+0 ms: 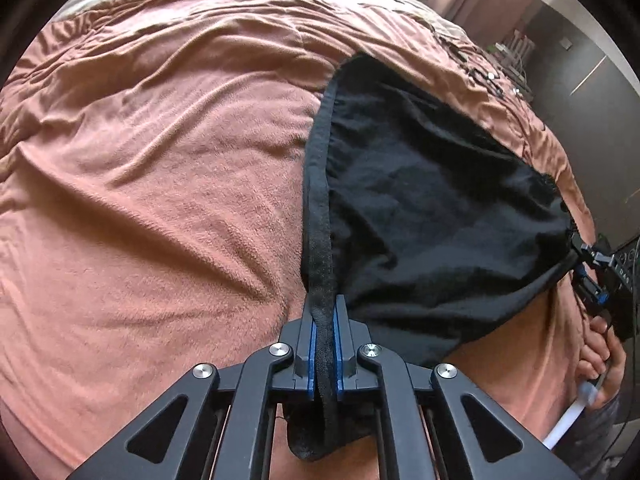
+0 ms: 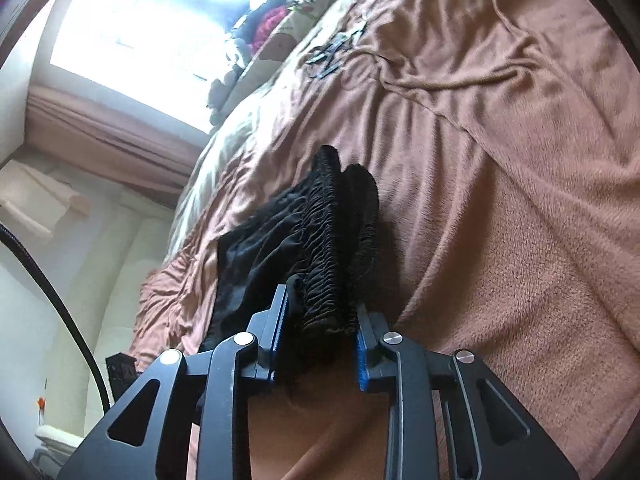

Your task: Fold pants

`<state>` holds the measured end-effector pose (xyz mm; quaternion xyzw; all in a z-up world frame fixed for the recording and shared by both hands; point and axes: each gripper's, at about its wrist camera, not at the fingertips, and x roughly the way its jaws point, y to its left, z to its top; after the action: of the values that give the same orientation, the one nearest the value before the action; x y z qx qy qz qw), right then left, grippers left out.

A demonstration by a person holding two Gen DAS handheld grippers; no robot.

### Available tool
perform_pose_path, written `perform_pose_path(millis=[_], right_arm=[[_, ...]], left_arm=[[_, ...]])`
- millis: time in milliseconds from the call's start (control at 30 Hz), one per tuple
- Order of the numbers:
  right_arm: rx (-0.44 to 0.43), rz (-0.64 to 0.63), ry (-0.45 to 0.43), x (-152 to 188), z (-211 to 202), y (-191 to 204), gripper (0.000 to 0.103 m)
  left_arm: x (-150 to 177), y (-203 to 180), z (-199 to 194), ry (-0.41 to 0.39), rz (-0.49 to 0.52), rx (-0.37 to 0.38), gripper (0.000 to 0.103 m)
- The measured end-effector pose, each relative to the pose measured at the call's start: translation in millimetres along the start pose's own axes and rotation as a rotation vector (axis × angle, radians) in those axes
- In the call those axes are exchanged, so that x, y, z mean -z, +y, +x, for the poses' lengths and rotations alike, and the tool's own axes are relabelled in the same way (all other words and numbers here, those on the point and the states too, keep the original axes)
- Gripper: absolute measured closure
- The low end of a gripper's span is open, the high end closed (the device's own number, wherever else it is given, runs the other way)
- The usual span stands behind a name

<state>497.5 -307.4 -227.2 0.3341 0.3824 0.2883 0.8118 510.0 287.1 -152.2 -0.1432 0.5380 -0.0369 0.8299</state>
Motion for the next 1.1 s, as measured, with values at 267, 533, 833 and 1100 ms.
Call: perform_pose_path(millis=[267,533,833,1100], right_arm=[[-0.004,-0.029,0.028,10,-5,2,0.079],[0.003,-0.050,0.078,21,-23,11,0.079],[0.035,-0.136,0.172,29,-40,24,0.079],[0.042,-0.204,0.218,32,-64,37,0.079]], left_arm=[[13,-7,-32,-0.001,0.002,-0.017,0.097],[47,-13,-56,0.012,-0.042,-0.013,0.097],[102,-8,-93,-0.011,-0.120,0.032,0.097],[152,-8,-116,-0.022,-0.176,0.069,0.097]])
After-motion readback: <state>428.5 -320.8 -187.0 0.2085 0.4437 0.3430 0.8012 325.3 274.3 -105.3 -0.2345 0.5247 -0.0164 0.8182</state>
